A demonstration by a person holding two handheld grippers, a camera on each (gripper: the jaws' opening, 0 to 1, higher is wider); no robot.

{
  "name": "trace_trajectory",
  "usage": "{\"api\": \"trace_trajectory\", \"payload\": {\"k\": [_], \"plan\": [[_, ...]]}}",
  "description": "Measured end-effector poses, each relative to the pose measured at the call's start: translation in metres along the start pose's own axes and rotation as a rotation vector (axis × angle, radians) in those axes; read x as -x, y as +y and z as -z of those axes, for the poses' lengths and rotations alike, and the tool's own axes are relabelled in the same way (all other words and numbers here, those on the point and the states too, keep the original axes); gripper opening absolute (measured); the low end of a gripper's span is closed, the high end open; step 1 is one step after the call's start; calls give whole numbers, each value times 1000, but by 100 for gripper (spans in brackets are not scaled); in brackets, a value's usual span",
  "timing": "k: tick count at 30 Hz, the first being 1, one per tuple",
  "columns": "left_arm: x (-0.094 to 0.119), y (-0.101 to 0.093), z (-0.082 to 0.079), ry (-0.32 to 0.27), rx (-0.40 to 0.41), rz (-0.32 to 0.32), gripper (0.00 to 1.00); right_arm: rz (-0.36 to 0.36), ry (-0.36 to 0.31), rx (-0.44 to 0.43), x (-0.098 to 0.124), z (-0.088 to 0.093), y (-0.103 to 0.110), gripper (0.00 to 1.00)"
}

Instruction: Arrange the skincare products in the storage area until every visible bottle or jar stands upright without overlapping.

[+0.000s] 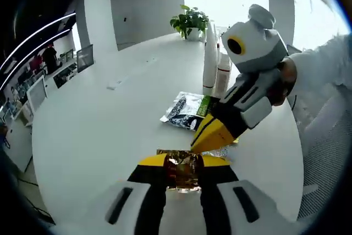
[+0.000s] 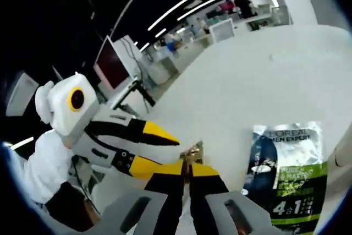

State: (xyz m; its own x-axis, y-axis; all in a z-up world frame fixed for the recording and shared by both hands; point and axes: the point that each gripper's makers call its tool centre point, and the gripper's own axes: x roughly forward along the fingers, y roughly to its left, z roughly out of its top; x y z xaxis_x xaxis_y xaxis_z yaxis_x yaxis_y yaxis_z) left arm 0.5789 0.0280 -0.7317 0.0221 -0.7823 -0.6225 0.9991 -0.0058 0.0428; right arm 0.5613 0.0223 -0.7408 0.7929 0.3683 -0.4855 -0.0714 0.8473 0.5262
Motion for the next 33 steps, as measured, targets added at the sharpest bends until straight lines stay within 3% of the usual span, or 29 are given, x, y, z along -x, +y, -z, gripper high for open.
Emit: {"api": "trace_trajectory", "payload": {"k": [8,10,11,14,16,25,33], "plan": [[9,3,11,24,14,-20,33,23,20,21,1,9,-3,0],[12,14,22,64,53,-81,34,32,24,42,1,10,-3,0],[12,18,28,87,49,-103,36,38,22,47,0,11,-4,0],[7,14,35,107,79,-92,46,44,12,38,0,10,-4,0],[2,9,37,114,77,-84,50,47,14,44,0,11,-4,4],[-15,15,42,149,111,-122,48,67,-21,64,6,5,-4,28],[-24,15,52,198,128,-124,51,60,-48,51,8,-4,-6,27]]}}
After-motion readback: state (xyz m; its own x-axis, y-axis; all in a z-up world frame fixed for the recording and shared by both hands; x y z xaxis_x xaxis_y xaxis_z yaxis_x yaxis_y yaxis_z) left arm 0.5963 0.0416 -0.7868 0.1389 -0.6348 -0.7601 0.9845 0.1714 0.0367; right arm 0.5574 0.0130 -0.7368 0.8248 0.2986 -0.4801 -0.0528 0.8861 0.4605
